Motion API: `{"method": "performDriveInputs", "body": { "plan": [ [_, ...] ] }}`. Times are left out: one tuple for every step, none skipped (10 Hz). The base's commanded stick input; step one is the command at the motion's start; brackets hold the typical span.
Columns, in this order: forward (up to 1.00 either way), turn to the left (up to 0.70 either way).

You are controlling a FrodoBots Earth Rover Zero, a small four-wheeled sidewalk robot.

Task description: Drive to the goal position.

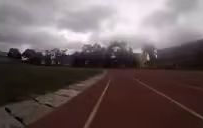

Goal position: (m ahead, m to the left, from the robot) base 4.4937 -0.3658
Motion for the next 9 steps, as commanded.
{"method": "performDriveInputs", "body": {
  "plan": [
    [0.7, 0.0],
    [0.7, 0.0],
    [0.7, 0.0],
    [0.7, 0.0],
    [0.7, 0.0],
    [0.7, 0.0],
    [0.7, 0.0],
    [0.7, 0.0],
    [0.7, 0.0]
  ]
}}
